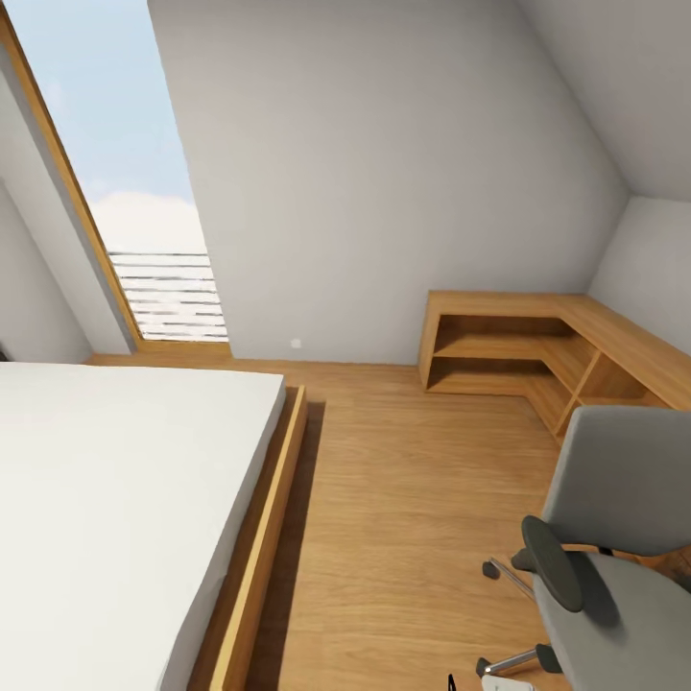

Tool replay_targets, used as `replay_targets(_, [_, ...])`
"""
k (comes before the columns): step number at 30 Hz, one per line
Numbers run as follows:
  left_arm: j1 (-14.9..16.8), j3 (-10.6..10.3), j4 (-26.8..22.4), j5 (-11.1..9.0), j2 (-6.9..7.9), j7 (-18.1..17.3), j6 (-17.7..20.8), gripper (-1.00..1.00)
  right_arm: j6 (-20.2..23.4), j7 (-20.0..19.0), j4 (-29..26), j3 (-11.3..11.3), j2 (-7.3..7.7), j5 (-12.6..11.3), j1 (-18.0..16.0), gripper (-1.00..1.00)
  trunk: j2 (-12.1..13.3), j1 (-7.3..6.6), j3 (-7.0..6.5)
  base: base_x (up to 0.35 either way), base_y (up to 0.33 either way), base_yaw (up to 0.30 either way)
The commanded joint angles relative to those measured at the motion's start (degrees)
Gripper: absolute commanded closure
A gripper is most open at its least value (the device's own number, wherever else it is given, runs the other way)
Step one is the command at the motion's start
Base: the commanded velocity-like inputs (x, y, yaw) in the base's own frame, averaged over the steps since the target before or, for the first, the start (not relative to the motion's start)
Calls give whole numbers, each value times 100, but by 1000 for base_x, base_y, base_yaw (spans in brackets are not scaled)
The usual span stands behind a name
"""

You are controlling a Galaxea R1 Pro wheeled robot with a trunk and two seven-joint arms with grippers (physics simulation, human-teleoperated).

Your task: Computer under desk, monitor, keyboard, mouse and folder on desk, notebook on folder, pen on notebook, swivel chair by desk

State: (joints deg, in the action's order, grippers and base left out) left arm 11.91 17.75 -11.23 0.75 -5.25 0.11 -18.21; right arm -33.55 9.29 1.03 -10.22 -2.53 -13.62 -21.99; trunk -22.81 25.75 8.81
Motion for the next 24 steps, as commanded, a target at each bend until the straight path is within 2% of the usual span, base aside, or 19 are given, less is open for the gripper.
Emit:
replay_targets(1, [4,9,-46,62,-32,8,-10,-100,-20,24,11,-50,-3,-36,-7,-100,-11,3,12,0,0,3])
replay_targets(8, [4,-13,-518,629,-167,146,19,-100,-20,27,11,-50,-2,-41,-7,-100,-11,3,12,0,0,1])
replay_targets(11, [4,-15,-695,791,-187,269,23,-100,-20,28,11,-50,-2,-43,-7,-100,-11,3,12,0,0,0])
replay_targets(15, [4,-16,-862,906,-195,405,24,-100,-20,29,11,-50,-2,-44,-7,-100,-11,3,12,0,0,0])
replay_targets(24, [4,9,-922,953,-175,478,-1,-100,-28,29,11,-47,4,-51,-7,-100,-11,3,12,0,0,0])
